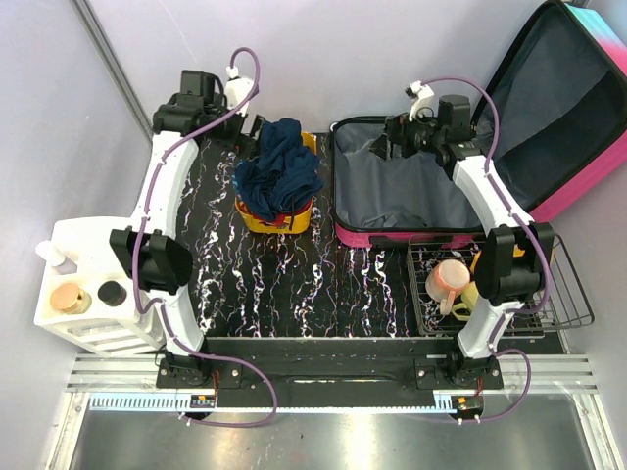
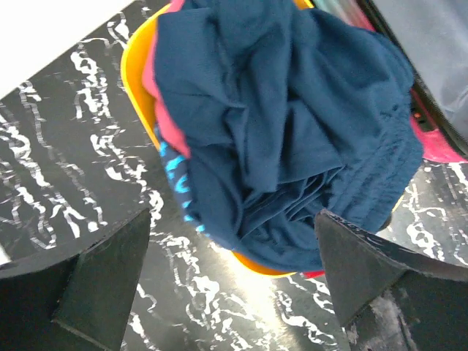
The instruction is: Open, take out, and arrange the luggage
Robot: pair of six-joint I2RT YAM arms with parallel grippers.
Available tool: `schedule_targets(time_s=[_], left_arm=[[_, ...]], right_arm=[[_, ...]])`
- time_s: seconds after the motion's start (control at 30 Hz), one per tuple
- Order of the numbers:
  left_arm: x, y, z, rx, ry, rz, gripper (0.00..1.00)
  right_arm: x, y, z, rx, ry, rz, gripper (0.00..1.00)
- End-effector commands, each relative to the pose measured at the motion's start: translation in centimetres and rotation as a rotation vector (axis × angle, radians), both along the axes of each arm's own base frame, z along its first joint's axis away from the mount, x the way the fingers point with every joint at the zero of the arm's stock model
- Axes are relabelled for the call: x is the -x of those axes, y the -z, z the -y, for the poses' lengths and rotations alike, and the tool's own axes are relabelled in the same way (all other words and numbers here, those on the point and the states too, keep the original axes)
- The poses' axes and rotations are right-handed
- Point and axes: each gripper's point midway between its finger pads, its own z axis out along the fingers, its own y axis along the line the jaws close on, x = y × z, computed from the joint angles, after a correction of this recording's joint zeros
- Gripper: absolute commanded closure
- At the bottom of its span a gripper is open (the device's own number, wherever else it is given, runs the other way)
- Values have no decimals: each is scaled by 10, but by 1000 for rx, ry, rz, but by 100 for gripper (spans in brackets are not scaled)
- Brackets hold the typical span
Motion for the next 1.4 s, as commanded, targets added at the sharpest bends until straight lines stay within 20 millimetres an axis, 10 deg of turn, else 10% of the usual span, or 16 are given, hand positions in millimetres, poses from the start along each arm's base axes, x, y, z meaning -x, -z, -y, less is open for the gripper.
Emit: schedule_targets(time_s=[0.0, 0.37, 0.6, 1.0, 1.37], left_arm=[[-14, -11, 34, 89, 6, 69, 1], [-2, 20, 41, 74, -11, 56, 1], [6, -18, 119, -31, 430, 272, 1], [-17, 82, 203, -171, 818, 254, 1], [-44, 176, 176, -356, 788, 171, 4]], right_arm=[[7, 0, 39, 57, 114, 27, 0], [35, 33, 64, 115, 178, -8, 0], [30, 36, 61, 117, 155, -17, 0], [33, 32, 65, 117, 176, -11, 0], [36, 30, 76, 139, 193, -14, 0]])
